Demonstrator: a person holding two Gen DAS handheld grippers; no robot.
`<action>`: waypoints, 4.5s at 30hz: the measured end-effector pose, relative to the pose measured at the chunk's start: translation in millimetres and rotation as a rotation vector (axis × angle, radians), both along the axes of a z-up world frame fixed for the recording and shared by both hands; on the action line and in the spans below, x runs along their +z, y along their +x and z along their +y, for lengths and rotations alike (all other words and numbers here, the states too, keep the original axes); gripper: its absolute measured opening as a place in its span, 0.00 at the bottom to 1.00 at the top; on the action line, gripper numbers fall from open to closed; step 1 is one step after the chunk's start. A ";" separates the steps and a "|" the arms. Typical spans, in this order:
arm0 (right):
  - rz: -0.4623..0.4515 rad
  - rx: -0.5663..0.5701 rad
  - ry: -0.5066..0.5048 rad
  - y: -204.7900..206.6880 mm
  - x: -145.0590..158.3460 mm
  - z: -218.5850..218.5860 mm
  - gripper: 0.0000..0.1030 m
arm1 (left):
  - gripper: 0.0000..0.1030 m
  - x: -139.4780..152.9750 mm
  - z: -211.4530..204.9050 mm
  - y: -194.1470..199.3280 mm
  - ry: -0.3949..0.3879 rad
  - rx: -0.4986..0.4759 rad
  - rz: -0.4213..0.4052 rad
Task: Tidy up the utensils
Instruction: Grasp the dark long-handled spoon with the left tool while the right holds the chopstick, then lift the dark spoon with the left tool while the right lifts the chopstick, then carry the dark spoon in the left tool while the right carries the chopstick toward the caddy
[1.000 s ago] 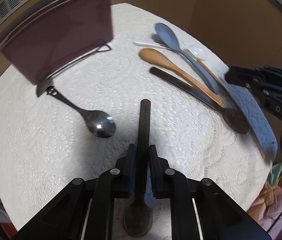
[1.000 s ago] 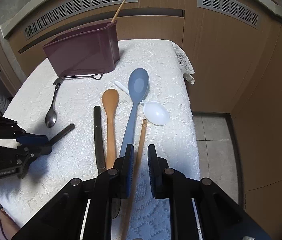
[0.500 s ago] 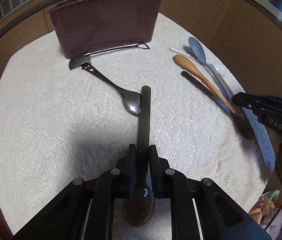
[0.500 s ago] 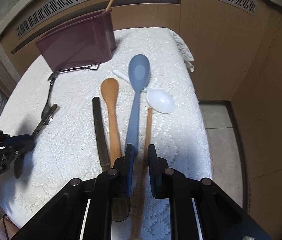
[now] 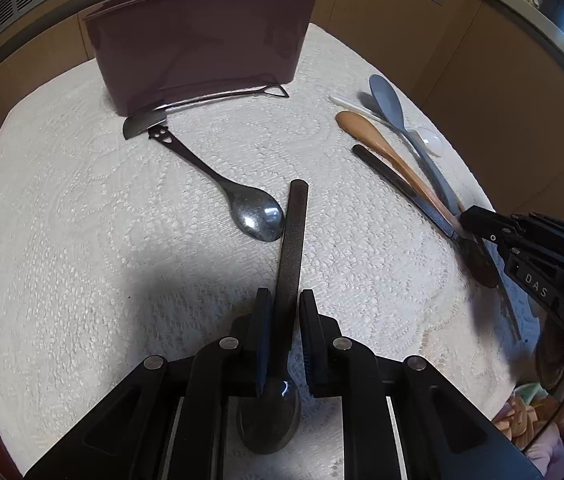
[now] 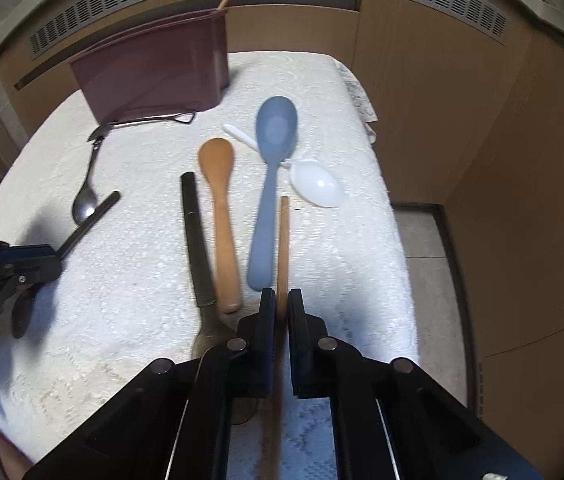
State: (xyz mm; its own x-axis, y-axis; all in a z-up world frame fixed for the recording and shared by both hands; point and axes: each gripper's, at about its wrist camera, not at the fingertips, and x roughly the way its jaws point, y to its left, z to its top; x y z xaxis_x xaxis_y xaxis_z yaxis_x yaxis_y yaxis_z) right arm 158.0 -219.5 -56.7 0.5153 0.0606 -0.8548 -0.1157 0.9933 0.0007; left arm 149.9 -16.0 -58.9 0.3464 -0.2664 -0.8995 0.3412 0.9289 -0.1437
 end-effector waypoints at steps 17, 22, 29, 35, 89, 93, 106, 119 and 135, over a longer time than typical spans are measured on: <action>-0.028 -0.024 0.038 2.0 2.4 -12.0 0.06 | 0.15 -8.1 -43.8 37.1 0.138 -0.111 -0.008; -0.016 -0.039 0.075 7.6 3.6 -17.7 0.06 | 0.14 -8.8 -48.2 24.4 0.110 -0.128 -0.003; 0.019 -0.014 0.079 7.4 0.5 -17.2 0.28 | 0.15 -9.0 -54.9 8.0 0.138 -0.180 0.013; 0.019 -0.014 0.059 7.2 -0.6 -12.8 0.28 | 0.15 -11.8 -60.1 15.7 0.153 -0.196 0.020; -0.228 0.022 0.068 18.3 77.5 10.8 0.06 | 0.13 28.2 -31.7 34.8 -0.051 -0.047 -0.096; -0.154 -0.013 0.090 19.6 50.9 -4.7 0.06 | 0.23 6.9 -45.5 42.3 -0.011 -0.058 -0.048; -0.138 -0.011 0.127 14.8 34.7 -13.0 0.06 | 0.23 -11.3 -58.9 58.7 0.091 -0.020 -0.100; -0.173 0.003 0.146 11.3 41.9 -4.3 0.06 | 0.11 11.0 -29.6 24.5 -0.054 0.029 -0.259; -0.234 0.021 0.118 4.1 64.9 8.0 0.06 | 0.11 54.6 -20.8 20.4 -0.112 0.038 -0.337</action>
